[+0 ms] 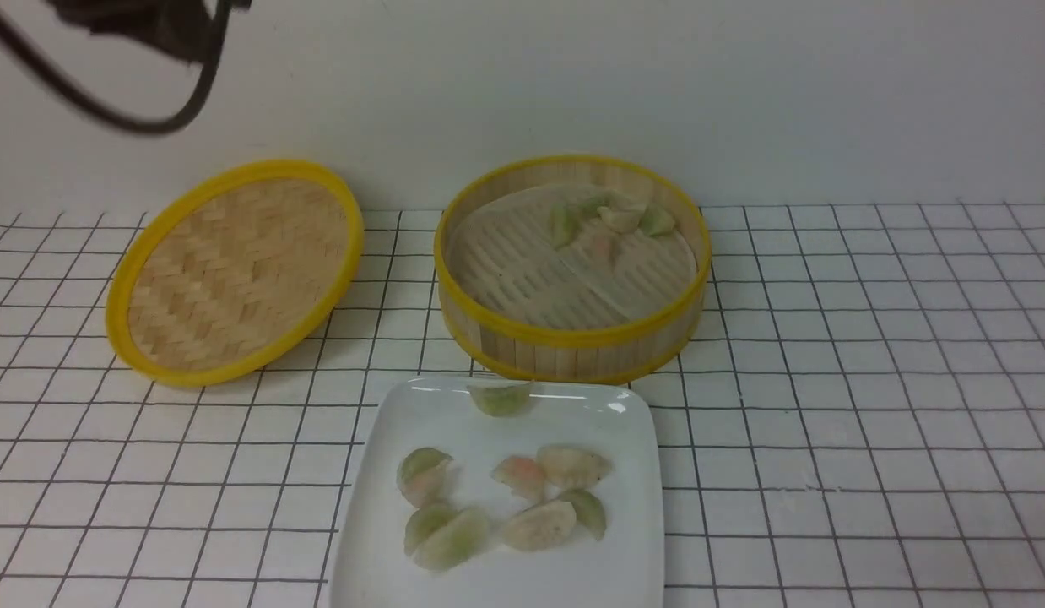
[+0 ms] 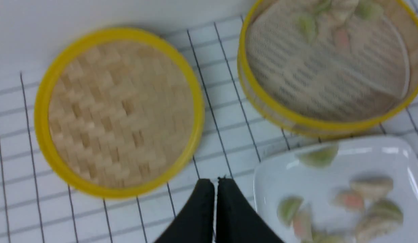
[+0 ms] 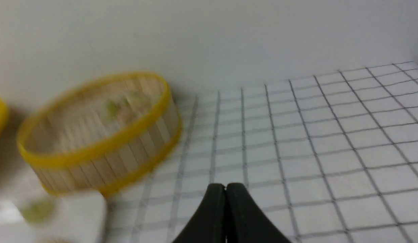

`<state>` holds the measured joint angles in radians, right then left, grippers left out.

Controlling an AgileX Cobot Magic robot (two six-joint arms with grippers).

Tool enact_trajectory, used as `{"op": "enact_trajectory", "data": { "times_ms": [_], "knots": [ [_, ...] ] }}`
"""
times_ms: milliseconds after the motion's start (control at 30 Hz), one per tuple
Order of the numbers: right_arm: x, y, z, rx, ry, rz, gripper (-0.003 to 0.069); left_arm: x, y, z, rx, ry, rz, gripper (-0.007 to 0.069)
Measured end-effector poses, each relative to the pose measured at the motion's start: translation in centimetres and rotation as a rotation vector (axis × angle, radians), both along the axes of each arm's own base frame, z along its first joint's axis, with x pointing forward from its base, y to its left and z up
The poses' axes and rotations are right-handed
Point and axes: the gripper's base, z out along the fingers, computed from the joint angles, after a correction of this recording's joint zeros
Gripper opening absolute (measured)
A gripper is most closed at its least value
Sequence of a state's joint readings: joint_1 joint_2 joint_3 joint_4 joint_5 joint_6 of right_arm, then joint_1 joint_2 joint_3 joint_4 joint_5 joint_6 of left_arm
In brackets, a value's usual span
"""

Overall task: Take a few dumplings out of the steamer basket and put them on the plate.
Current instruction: Use the right arm to grab a dumpling from inside the steamer

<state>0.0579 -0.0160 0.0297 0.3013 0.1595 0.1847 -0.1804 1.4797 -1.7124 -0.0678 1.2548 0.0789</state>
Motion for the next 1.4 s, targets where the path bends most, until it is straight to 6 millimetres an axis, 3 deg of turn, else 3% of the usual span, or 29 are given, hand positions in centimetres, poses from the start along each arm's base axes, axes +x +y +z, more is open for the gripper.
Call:
{"op": "enact_trajectory", "data": {
  "times_ms": [100,133,300,367,433,533,567,600,633,667,800,867,900,933,1033,1067,1133,1167,1233,1333,1400],
  "knots": [
    [0.0,-0.3,1.0,0.229,-0.091,-0.021,-0.0015,-2.5,0.5,-2.0,0.009,0.067,0.003,-0.0006],
    [-0.1,-0.7,1.4,0.360,-0.143,-0.042,-0.0015,-5.2,0.9,-3.1,0.003,0.075,0.007,-0.0006],
    [-0.6,-2.2,2.8,0.556,-0.327,-0.143,-0.0015,-10.1,1.6,-6.1,-0.041,0.052,0.033,-0.0006],
    [-0.7,-2.0,3.9,0.557,-0.323,-0.117,-0.0015,-11.8,1.9,-7.4,-0.050,0.051,0.037,-0.0006],
    [-0.4,-0.7,8.1,0.401,-0.246,-0.010,-0.0015,-13.5,2.2,-9.4,-0.049,0.061,0.044,-0.0006],
    [0.8,0.6,12.2,0.229,-0.109,0.091,-0.0015,-14.6,2.5,-10.6,-0.050,0.057,0.046,-0.0006],
    [2.5,1.3,13.5,0.137,0.016,0.135,-0.0015,-14.9,2.5,-11.0,-0.050,0.058,0.047,-0.0006],
    [3.1,1.5,14.3,0.122,0.036,0.142,-0.0015,-15.0,2.5,-11.1,-0.050,0.058,0.047,-0.0006],
    [5.8,2.3,16.0,-0.005,0.207,0.204,-0.0015,-15.4,2.6,-11.3,-0.050,0.054,0.047,-0.0006],
    [7.3,2.6,17.4,-0.056,0.265,0.230,-0.0015,-15.5,2.6,-11.3,-0.051,0.049,0.047,-0.0006],
    [16.2,4.2,18.7,-0.233,0.613,0.376,-0.0014,-15.8,2.7,-11.2,-0.052,0.038,0.047,-0.0006],
    [20.5,4.9,17.7,-0.264,0.780,0.452,-0.0013,-16.0,2.7,-11.1,-0.052,0.036,0.046,-0.0006],
    [20.9,5.0,17.6,-0.269,0.794,0.459,-0.0013,-16.1,2.8,-11.1,-0.051,0.037,0.046,-0.0006],
    [24.0,5.5,17.0,-0.284,0.887,0.507,-0.0013,-16.3,2.8,-11.0,-0.043,0.038,0.046,-0.0006],
    [29.2,7.0,16.0,-0.315,0.957,0.551,-0.0013,-16.9,3.2,-11.0,-0.013,0.053,0.050,-0.0006],
    [29.5,7.2,15.9,-0.317,0.957,0.554,-0.0013,-17.0,3.2,-11.0,-0.010,0.057,0.051,-0.0006],
    [33.2,9.3,15.2,-0.376,0.949,0.553,-0.0013,-17.7,3.6,-10.9,0.016,0.060,0.072,-0.0006],
    [33.7,9.7,14.6,-0.382,0.961,0.560,-0.0013,-17.7,3.7,-10.9,0.020,0.061,0.073,-0.0006],
    [36.8,12.5,12.6,-0.453,0.965,0.562,-0.0011,-18.6,4.1,-10.7,0.039,0.060,0.102,-0.0006],
    [38.9,14.6,11.0,-0.500,0.957,0.561,-0.0010,-19.4,4.6,-10.5,0.059,0.056,0.131,-0.0006],
    [40.8,16.9,8.2,-0.530,0.966,0.578,-0.0010,-20.4,5.2,-10.4,0.086,0.050,0.165,-0.0006]
  ]
}}
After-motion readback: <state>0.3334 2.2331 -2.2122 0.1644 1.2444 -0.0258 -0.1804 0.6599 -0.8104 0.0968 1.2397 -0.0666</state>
